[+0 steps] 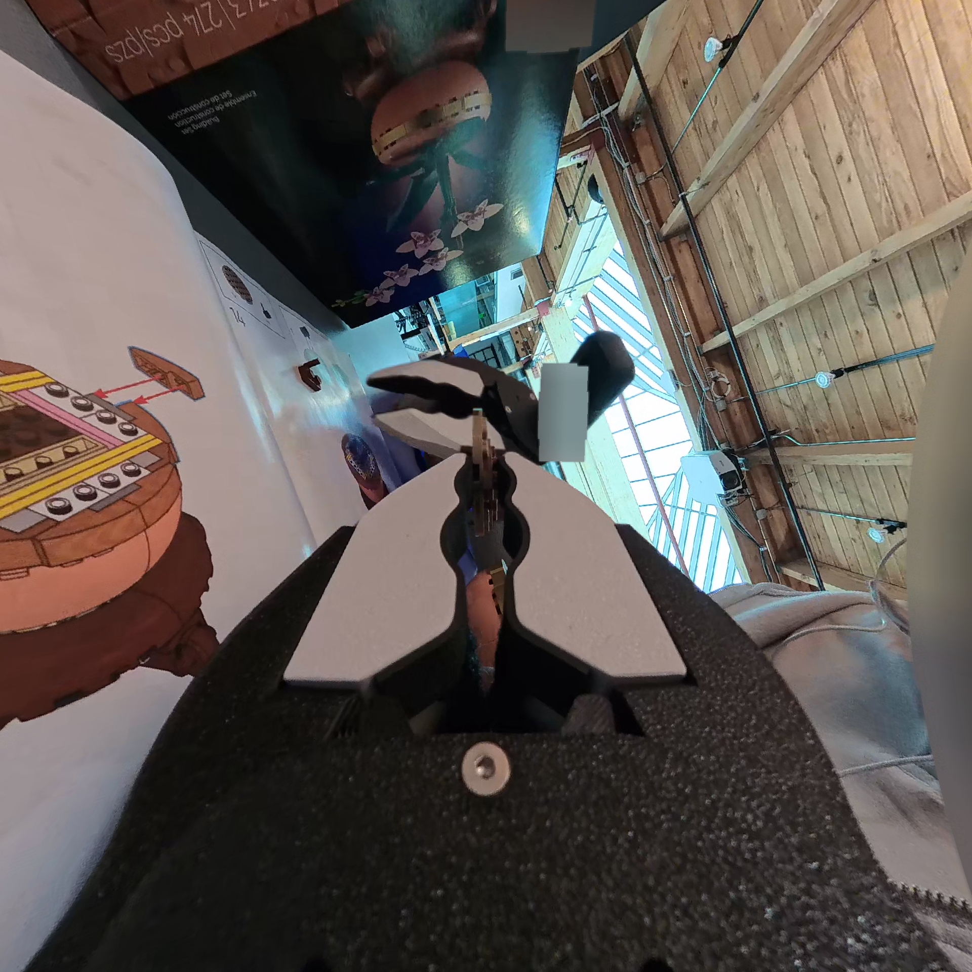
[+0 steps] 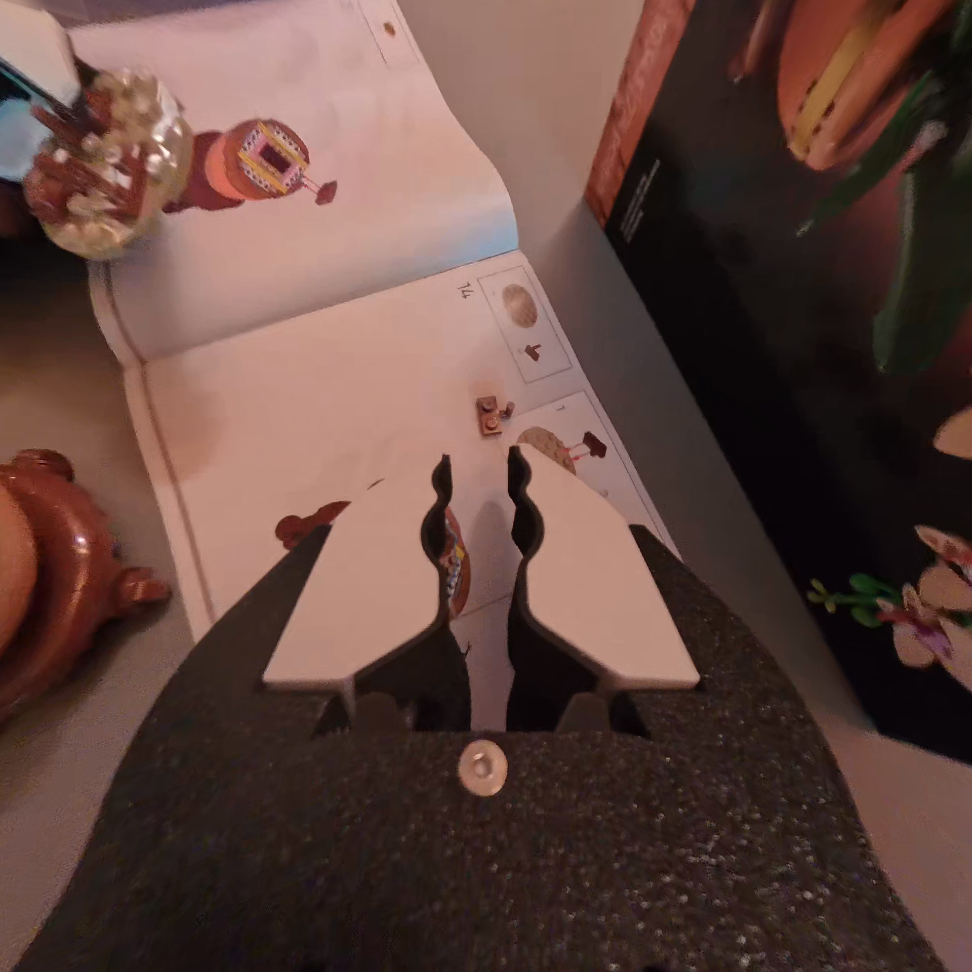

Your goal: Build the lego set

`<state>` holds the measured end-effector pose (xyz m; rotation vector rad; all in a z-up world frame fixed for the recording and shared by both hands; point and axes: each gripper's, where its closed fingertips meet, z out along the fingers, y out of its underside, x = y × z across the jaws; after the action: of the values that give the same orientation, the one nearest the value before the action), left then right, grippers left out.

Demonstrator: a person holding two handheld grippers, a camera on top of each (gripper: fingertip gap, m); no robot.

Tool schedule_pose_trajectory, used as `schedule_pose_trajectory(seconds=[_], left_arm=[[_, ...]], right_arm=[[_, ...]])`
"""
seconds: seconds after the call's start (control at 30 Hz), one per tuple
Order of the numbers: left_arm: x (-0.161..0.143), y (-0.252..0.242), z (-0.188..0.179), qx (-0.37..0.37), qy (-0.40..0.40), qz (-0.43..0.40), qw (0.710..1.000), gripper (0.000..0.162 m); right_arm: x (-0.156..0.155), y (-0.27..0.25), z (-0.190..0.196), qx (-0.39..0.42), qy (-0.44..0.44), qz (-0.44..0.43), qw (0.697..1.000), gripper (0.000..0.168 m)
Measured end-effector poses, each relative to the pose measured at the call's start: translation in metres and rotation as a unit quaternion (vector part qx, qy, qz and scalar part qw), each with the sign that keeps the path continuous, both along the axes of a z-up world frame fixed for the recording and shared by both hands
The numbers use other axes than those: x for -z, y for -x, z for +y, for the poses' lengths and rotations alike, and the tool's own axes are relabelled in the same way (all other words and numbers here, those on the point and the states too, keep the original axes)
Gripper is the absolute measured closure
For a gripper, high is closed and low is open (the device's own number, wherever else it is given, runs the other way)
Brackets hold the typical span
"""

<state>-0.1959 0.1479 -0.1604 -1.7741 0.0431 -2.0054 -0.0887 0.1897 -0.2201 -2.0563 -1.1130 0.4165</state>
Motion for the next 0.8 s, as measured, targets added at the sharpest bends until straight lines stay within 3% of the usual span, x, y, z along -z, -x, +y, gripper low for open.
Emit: schedule_pose_trajectory(seconds=[0.37,0.5,0.7,0.8], left_arm=[[-0.001,0.001,0.0,0.002,0.001,-0.005,1.0,0.155],[-0.001,0.0,-0.002,0.008,0.001,-0.007,1.0,0.155],[-0.002,-0.001,-0.003,0.013,0.0,-0.008,1.0,0.155],[-0.002,-0.002,-0.003,0.016,-0.002,-0.007,1.0,0.155]], right_arm=[[0.003,0.017,0.024,-0.017,0.027,-0.001,0.999,0.16],[0.003,0.014,0.018,-0.156,-0.007,-0.062,0.986,0.16],[-0.003,0.011,0.022,-0.327,-0.076,-0.18,0.925,0.161],[-0.004,0.017,0.022,-0.379,-0.065,-0.205,0.9,0.162]])
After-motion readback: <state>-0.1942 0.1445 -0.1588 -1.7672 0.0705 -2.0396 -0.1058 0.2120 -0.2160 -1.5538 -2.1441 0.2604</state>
